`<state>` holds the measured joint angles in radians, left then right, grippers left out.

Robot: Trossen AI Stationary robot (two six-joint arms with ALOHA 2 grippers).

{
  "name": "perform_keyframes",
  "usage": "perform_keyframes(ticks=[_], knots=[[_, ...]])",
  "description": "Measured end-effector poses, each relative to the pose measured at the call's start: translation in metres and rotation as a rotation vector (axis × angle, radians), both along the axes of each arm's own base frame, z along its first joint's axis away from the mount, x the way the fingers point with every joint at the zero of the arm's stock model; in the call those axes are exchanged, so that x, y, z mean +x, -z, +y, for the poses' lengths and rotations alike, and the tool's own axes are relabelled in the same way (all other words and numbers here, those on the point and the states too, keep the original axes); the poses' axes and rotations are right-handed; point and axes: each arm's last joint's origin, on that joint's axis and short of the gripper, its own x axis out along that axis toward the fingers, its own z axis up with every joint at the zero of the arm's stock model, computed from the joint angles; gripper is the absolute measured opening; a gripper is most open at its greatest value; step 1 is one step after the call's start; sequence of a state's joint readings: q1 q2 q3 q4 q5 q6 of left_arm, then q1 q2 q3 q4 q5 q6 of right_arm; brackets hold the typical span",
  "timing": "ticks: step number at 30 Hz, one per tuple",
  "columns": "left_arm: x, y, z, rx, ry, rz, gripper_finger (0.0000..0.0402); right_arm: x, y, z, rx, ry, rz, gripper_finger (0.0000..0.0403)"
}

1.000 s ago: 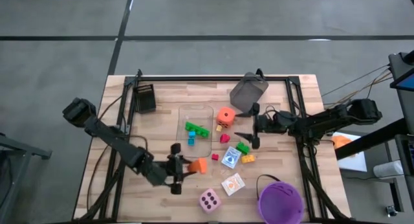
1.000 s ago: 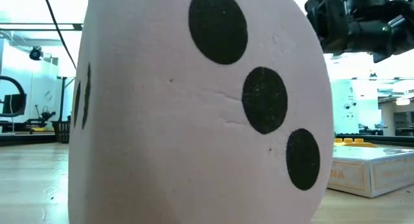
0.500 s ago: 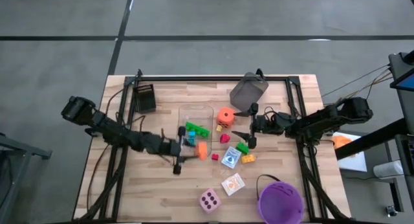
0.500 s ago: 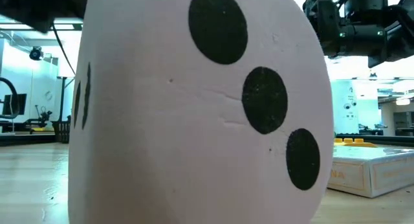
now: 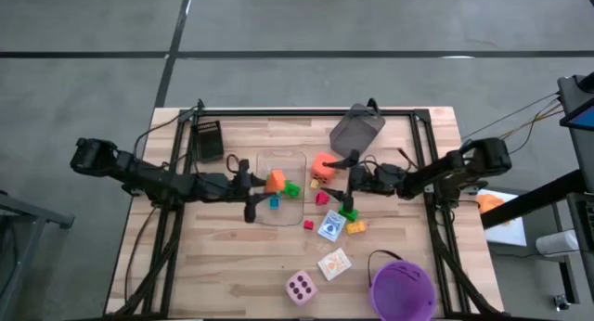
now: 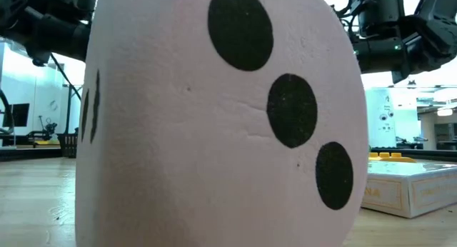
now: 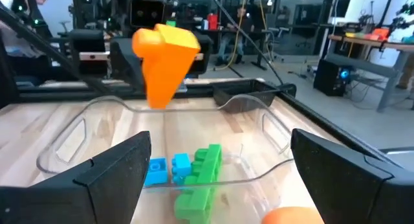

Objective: Pick & Place Toys
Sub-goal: Put the orange game piece into the transparent bin

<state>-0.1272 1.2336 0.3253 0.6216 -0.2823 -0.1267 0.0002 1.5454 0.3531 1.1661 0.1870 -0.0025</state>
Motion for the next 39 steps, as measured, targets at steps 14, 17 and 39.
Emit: perform_keyframes(ticks=[14,17,39], knots=[[0.013,-0.005,0.003,0.076,-0.166,0.266,0.0133,0.0,-0.009,0.002,0.006,-0.007,0.151,0.0368],[0.014,-0.001,0.004,0.075,-0.169,0.286,0.0133,-0.003,-0.011,0.002,0.021,-0.006,0.177,0.0368],[0.033,0.02,0.003,0.074,-0.18,0.38,0.0303,-0.007,-0.011,0.003,0.049,-0.003,0.216,0.0368]])
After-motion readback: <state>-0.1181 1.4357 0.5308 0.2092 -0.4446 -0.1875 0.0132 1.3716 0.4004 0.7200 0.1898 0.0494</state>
